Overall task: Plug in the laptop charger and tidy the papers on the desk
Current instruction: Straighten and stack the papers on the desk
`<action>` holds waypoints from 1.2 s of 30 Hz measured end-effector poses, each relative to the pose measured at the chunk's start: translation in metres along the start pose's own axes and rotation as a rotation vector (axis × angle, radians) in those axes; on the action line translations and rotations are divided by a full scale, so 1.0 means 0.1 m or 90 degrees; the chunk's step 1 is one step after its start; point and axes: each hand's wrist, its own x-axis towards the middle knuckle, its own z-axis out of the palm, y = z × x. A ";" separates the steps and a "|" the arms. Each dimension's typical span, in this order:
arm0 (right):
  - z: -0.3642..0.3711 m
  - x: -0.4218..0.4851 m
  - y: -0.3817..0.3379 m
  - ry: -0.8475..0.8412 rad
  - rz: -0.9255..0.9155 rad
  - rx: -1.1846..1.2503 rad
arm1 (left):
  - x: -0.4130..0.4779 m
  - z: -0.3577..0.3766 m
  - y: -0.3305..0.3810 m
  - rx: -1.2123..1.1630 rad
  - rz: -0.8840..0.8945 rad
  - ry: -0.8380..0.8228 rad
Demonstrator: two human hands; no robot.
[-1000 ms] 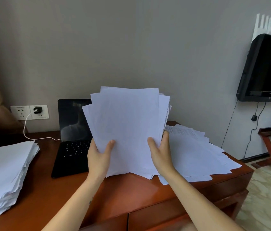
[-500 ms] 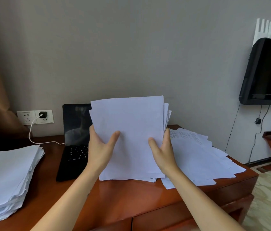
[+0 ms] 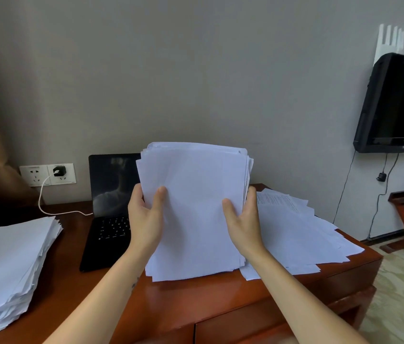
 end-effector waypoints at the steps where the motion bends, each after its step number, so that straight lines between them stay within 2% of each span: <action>1: -0.01 0.00 0.01 0.004 -0.001 -0.002 | -0.02 0.01 0.00 0.000 0.000 0.002; 6: -0.05 -0.09 0.18 -0.011 0.050 0.003 | -0.14 -0.06 -0.16 0.034 -0.055 -0.024; 12: -0.12 -0.22 0.46 -0.077 0.127 -0.050 | -0.25 -0.27 -0.50 0.205 -0.135 -0.137; 16: -0.08 -0.17 0.46 -0.057 0.112 -0.059 | -0.15 -0.22 -0.47 0.180 -0.122 -0.132; 20: -0.12 -0.05 0.41 -0.034 0.131 -0.040 | -0.07 -0.09 -0.30 0.078 -0.198 -0.122; 23: -0.25 0.02 0.47 -0.001 0.182 -0.029 | -0.08 -0.06 -0.31 -0.038 -0.358 -0.237; 25: -0.34 0.04 0.54 0.012 0.225 -0.037 | -0.12 -0.03 -0.44 -0.023 -0.414 -0.314; 27: -0.40 0.07 0.63 0.010 0.254 -0.061 | -0.18 0.05 -0.62 0.080 -0.372 -0.354; 29: -0.45 0.10 0.69 -0.021 0.282 -0.086 | -0.25 0.17 -0.78 0.157 -0.329 -0.335; 33: -0.64 0.14 0.83 -0.096 0.312 -0.084 | -0.27 0.31 -0.99 0.190 -0.323 -0.273; 36: -0.89 0.12 0.94 -0.135 0.281 -0.182 | -0.30 0.32 -1.07 0.207 -0.283 -0.250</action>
